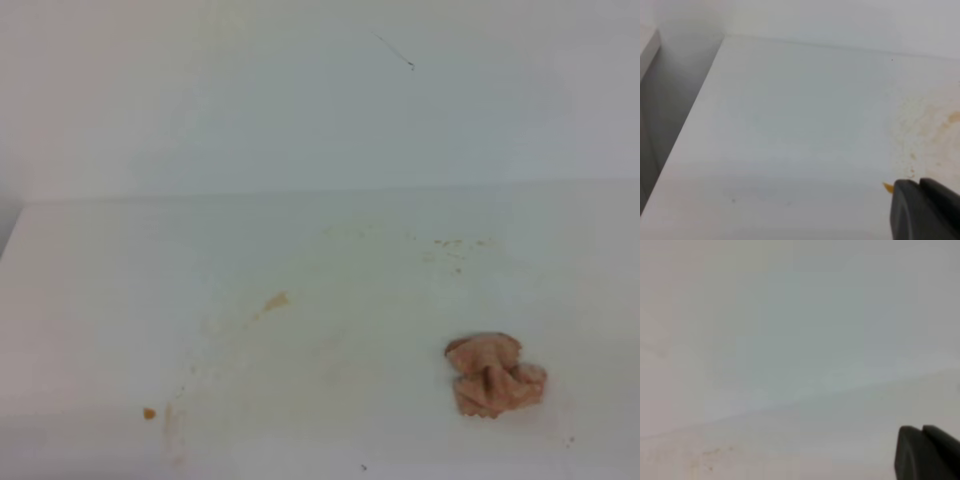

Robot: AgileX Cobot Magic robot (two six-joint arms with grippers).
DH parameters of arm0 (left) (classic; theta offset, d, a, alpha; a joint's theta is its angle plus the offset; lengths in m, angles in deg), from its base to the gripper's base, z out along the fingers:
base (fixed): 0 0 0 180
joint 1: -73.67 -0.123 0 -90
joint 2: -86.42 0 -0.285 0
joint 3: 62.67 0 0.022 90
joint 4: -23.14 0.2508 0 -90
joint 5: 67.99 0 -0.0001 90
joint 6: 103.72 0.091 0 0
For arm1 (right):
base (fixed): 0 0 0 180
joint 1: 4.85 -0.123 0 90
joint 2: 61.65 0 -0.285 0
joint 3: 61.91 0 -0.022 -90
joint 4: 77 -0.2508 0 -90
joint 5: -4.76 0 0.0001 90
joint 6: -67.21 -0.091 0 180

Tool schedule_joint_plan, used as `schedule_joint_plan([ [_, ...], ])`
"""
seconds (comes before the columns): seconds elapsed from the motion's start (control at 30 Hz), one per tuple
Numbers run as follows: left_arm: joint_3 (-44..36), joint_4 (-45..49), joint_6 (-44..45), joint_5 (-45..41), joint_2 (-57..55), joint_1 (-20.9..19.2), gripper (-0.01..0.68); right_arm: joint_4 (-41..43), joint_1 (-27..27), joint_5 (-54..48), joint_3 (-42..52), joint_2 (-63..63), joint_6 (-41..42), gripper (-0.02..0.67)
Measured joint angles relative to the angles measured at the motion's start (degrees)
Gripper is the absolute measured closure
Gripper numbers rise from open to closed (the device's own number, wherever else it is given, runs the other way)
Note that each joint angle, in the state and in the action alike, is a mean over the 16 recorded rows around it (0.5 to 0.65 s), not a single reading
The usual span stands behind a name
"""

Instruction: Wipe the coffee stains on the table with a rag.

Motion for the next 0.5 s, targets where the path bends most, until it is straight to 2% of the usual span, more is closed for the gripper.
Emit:
schedule_joint_plan([
  [0.23,0.3,0.0,0.0,0.0,-0.1,0.0,0.675,-6.5,4.0,5.6,11.7,-1.5,-2.7,0.649],
  [0.5,0.1,0.0,0.0,0.1,0.0,0.0,0.675,-6.6,5.1,11.5,22.1,-1.6,-3.8,0.649],
])
